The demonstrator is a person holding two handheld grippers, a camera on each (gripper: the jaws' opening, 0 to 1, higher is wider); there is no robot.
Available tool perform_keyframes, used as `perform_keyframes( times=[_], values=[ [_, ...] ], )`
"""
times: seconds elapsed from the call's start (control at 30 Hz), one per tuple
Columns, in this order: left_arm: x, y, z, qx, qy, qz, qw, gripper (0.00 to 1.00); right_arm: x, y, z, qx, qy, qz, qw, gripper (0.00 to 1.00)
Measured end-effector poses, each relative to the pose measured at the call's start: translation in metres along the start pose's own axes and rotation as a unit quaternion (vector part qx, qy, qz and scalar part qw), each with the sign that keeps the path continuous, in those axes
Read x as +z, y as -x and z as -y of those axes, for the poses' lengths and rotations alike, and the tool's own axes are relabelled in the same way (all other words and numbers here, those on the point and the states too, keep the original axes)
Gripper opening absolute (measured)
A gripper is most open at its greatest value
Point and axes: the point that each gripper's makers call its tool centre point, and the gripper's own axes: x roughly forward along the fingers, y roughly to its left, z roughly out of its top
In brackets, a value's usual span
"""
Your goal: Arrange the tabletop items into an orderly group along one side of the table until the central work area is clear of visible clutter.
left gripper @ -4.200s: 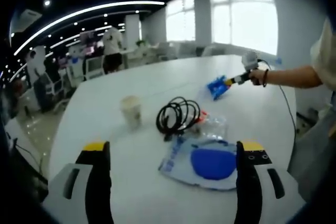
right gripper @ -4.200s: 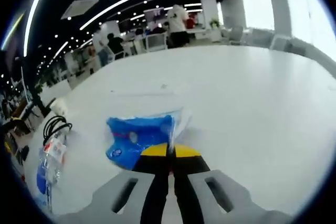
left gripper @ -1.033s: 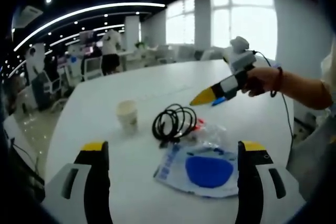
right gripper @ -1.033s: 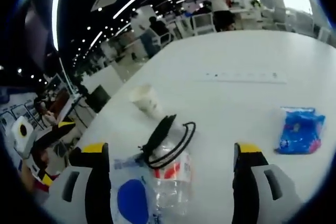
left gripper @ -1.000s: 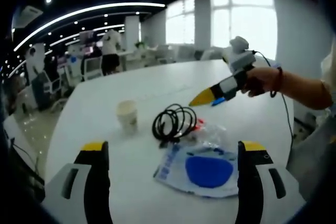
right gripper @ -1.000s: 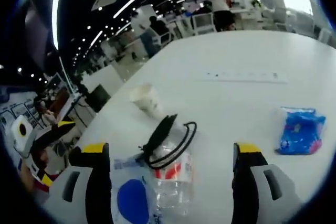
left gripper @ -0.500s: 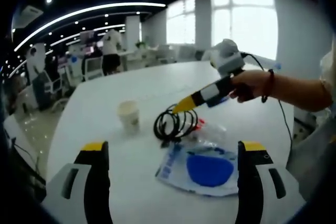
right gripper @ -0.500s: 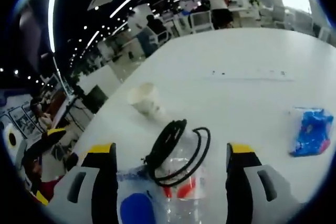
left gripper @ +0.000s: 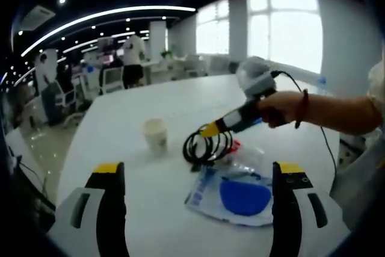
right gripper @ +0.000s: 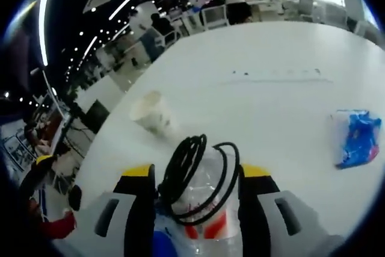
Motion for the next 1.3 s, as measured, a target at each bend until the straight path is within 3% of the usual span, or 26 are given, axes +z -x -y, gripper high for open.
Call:
perform_keyframes(
  times=[0.13, 0.23, 0.3, 0.57, 0.87, 1.3],
  values=[
    [-0.001, 0.0, -0.002, 0.003, -0.002, -0.003, 1.0, 0.99, 0.0, 0.0, 0.007, -0.022, -0.004, -0.002, 0.9997, 0.33],
    [0.0, 0.001, -0.003, 0.005, -0.002, -0.001, 1.0, 0.99, 0.003, 0.001, 0.007, -0.021, -0.036, 0.0, 0.9991, 0.25],
    [0.0, 0.001, -0.004, 0.006, -0.001, 0.0, 1.0, 0.99, 0.006, 0.005, 0.006, -0.018, -0.043, 0.003, 0.9989, 0.05],
    [-0.001, 0.002, -0.007, 0.01, 0.0, 0.0, 0.9999, 0.99, 0.011, 0.004, -0.015, 0.033, -0.076, 0.008, 0.9965, 0.03],
    [-0.001, 0.002, -0.009, 0.014, 0.001, -0.001, 0.9999, 0.99, 0.03, 0.024, -0.051, 0.099, -0.038, 0.036, 0.9938, 0.02],
    [-0.002, 0.002, -0.01, 0.018, -0.006, -0.002, 0.9998, 0.99, 0.049, 0.06, -0.076, 0.134, -0.002, 0.07, 0.9885, 0.01]
  ],
)
